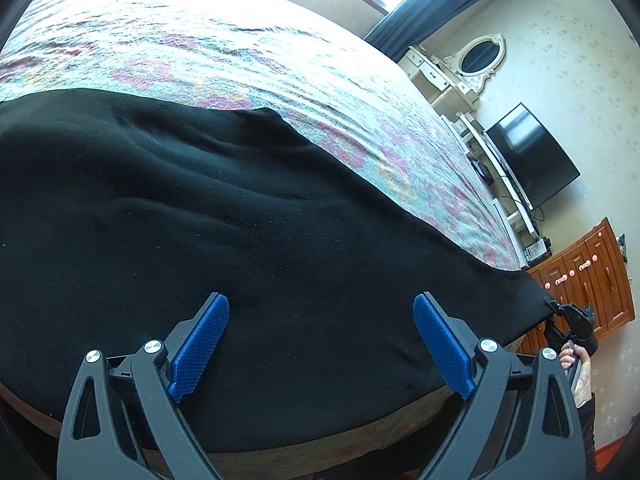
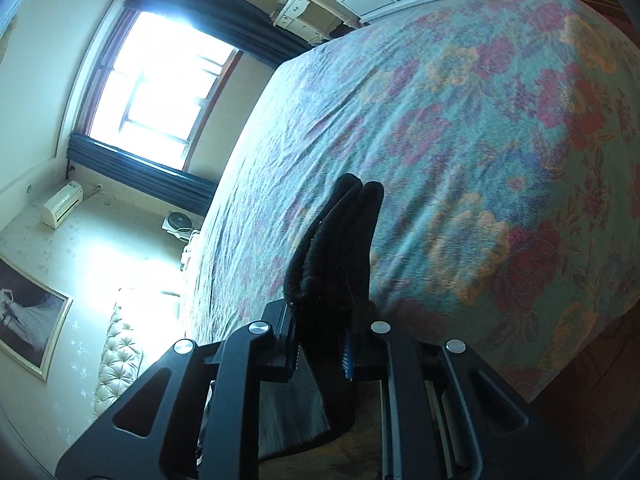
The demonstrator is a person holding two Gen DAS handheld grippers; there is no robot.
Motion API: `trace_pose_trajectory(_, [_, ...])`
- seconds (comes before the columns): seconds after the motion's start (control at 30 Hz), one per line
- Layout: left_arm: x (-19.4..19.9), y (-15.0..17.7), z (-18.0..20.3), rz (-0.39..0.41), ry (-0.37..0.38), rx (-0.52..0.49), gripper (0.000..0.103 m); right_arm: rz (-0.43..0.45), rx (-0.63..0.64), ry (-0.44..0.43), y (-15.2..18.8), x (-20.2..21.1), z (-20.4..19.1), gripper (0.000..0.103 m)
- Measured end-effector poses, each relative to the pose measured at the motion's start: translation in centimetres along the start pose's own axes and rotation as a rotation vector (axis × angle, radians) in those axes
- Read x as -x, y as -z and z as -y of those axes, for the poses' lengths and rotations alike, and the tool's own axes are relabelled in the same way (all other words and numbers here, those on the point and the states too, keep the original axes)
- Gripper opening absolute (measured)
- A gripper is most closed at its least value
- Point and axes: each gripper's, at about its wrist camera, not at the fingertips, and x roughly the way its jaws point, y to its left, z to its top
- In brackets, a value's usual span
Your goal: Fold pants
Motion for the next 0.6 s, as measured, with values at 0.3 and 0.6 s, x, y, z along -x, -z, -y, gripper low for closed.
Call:
trace_pose_trajectory(0.3, [0.7, -0.4, -1.1, 0.012, 0.016, 0.037, 0.092, -0.042, 0.269, -0.077, 3.3, -2.3, -12.3, 0.016])
trace_pose_trajectory(0.6, [0.6, -0.7, -1.2, 0.011, 0.009, 0.033, 0.092, -0.176, 0.483, -0.146, 10.8, -7.3, -21.7, 0.016])
